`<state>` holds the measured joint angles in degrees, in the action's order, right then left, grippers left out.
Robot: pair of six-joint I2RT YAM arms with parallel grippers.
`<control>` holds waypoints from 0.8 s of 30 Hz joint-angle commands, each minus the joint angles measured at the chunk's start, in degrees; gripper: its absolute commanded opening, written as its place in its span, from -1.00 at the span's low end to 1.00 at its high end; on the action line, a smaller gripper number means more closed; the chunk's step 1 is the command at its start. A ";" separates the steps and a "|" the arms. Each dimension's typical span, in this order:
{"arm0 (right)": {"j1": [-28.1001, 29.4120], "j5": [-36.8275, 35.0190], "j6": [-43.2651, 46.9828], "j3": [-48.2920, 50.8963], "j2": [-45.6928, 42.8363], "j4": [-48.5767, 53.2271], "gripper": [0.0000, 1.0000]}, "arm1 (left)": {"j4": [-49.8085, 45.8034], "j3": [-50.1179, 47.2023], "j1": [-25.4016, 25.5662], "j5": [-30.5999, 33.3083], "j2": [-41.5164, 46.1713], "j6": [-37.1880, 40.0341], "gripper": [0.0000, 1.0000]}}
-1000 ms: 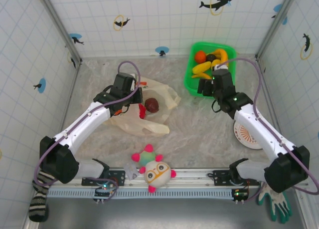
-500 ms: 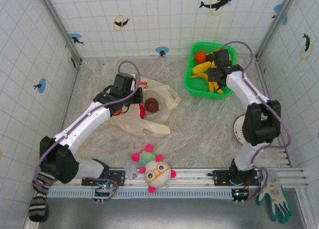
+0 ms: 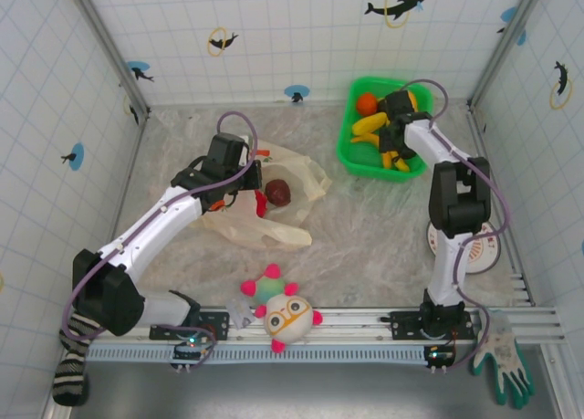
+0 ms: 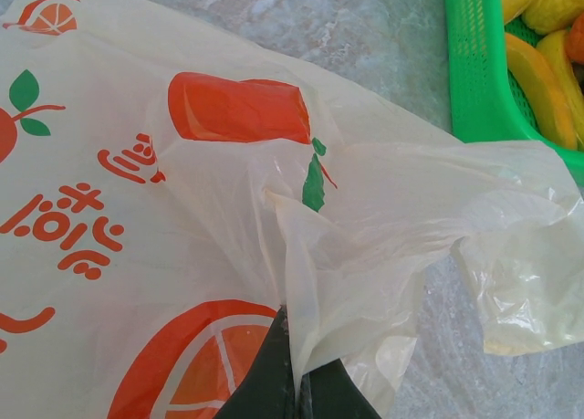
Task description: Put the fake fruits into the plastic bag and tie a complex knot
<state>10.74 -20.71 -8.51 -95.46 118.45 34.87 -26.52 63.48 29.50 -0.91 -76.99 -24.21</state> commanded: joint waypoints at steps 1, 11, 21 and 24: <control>-0.77 0.56 0.60 -3.09 1.96 1.43 0.70 | 0.34 1.21 -0.50 -0.61 0.35 0.82 -1.00; -3.68 5.69 0.09 -4.67 5.96 1.54 0.62 | 0.17 1.29 -0.49 -0.45 -0.09 0.85 -1.00; -4.36 7.43 0.15 -4.22 6.35 0.27 0.39 | 0.10 1.64 -0.49 -0.53 -0.86 0.81 -1.00; -4.41 7.53 -0.01 -3.26 4.67 -0.99 0.27 | 0.07 1.83 -0.51 -0.56 -1.05 0.81 -1.00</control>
<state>6.50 -14.70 -8.32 -98.17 124.09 34.74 -26.52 63.51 29.50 -0.91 -77.17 -24.18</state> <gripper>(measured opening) 0.645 0.055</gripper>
